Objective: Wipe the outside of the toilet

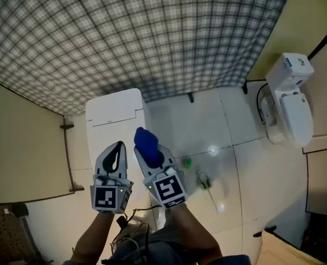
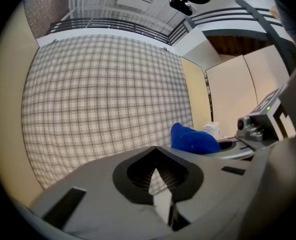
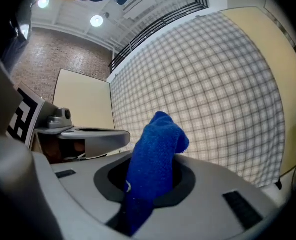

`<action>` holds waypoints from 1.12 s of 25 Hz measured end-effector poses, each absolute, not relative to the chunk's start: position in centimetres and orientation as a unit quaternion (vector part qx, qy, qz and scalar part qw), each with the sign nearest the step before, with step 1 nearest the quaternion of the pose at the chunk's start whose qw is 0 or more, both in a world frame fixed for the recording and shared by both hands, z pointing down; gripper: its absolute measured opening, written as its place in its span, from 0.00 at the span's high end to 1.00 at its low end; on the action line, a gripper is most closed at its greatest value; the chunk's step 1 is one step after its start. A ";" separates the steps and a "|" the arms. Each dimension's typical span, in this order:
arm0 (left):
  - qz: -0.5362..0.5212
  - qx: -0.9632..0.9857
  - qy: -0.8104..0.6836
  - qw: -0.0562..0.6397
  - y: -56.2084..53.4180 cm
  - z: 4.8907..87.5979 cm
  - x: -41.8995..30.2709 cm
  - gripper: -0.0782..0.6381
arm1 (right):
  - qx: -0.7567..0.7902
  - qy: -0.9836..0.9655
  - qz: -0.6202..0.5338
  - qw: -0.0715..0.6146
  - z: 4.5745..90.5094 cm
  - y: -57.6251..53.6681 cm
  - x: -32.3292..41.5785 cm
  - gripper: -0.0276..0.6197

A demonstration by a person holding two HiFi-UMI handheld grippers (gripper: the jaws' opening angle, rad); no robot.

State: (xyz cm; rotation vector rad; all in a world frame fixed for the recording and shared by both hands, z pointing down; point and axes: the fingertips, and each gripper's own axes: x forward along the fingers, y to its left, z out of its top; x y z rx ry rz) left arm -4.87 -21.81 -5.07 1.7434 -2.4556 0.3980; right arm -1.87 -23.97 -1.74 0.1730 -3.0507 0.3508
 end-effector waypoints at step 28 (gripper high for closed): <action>0.252 0.605 -0.753 -0.063 -38.8 23.4 -15.3 0.87 | 0.036 -0.962 0.271 0.017 42.7 -41.8 -25.1 0.84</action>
